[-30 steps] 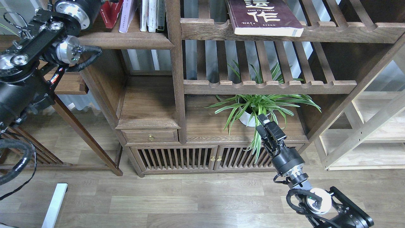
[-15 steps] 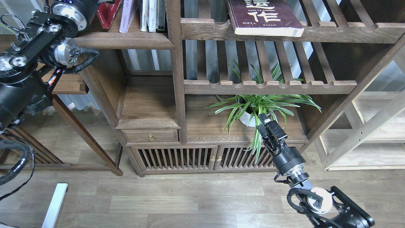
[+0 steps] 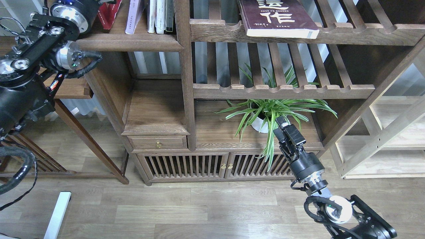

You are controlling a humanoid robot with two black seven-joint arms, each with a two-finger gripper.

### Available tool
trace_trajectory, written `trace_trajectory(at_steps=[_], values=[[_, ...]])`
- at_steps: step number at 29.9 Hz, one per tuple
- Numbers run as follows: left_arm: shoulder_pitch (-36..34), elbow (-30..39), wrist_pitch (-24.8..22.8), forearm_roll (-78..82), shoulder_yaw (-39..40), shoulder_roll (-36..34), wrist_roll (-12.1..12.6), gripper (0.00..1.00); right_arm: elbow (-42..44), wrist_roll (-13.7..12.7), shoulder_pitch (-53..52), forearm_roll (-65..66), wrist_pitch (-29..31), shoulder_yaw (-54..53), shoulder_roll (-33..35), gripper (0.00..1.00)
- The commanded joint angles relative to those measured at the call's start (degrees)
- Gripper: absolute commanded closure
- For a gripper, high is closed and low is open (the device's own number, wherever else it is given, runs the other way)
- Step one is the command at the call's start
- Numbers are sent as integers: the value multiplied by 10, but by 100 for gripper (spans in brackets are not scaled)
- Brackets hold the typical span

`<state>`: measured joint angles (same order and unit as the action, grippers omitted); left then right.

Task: Organize books on shelf

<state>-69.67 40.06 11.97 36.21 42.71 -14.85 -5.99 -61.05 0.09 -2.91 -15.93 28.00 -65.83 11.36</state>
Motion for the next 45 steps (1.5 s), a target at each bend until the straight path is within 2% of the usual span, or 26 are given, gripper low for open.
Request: trace_trajectory(at_steps=[1, 17, 35, 45], values=[[1, -4, 1, 0, 0, 3, -3, 73, -2, 0, 0, 0, 0, 0, 3, 24], [-10, -11, 9, -17, 4, 34, -13, 71, -2, 0, 19, 0, 0, -1, 26, 24], [-101, -10, 9, -32, 18, 53, -17, 72, 0, 0, 33, -1, 0, -29, 53, 24], [-107, 27, 1, -35, 38, 32, -19, 68, 8, 0, 26, -7, 0, -68, 53, 24]])
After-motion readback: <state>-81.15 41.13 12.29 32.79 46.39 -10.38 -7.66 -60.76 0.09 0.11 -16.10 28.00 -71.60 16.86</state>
